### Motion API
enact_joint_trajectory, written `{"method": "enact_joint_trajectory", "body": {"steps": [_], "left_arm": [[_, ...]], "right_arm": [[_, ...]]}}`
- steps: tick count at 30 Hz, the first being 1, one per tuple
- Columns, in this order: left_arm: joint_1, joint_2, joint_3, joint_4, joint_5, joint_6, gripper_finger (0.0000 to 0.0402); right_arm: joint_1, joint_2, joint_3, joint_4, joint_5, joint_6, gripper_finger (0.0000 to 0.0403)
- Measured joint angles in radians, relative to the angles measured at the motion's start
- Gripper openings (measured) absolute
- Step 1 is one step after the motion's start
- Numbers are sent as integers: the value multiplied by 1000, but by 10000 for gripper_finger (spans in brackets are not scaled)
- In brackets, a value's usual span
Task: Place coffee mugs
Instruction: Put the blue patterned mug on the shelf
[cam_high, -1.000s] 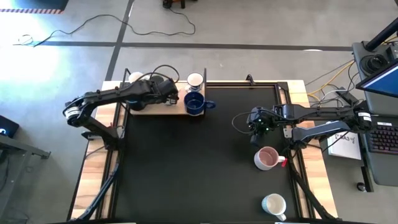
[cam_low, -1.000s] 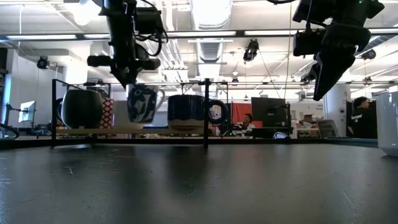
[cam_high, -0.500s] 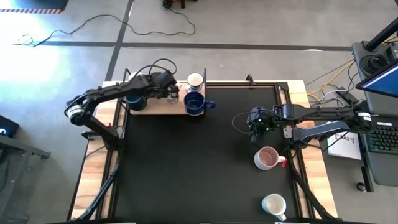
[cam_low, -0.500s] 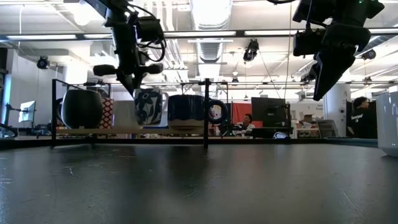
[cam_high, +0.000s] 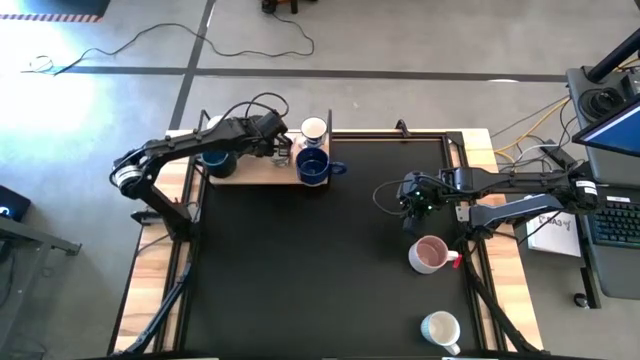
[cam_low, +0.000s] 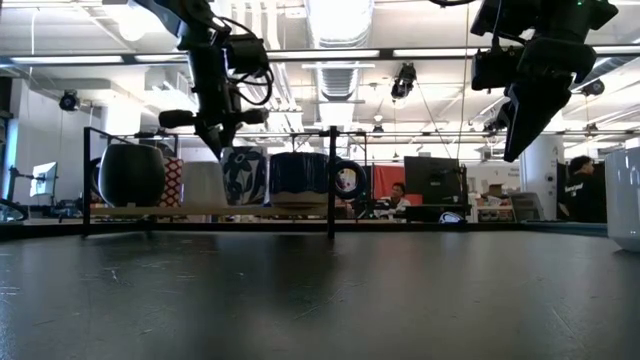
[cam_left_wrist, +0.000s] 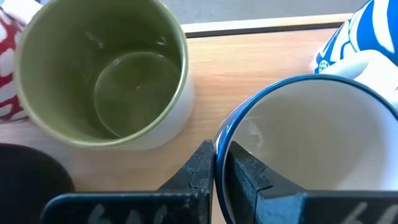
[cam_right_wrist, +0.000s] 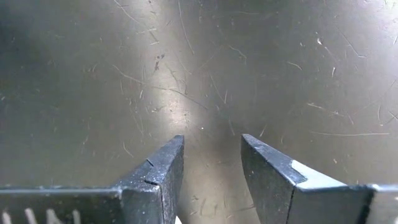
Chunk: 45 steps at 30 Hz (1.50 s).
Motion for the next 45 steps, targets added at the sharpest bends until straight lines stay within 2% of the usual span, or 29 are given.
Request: {"method": "enact_joint_trajectory", "body": {"steps": [22, 33, 40, 45], "left_arm": [[24, 1, -1, 48, 27, 62, 30], [29, -6, 1, 41, 28, 100, 62], [26, -8, 130, -45, 23, 176, 67], [-9, -8, 232, -189, 38, 284, 67]], "right_arm": [[0, 0, 0, 1, 0, 0, 146], [0, 0, 0, 1, 0, 0, 146], [0, 0, 0, 0, 0, 0, 146], [0, 0, 0, 1, 0, 0, 146]]}}
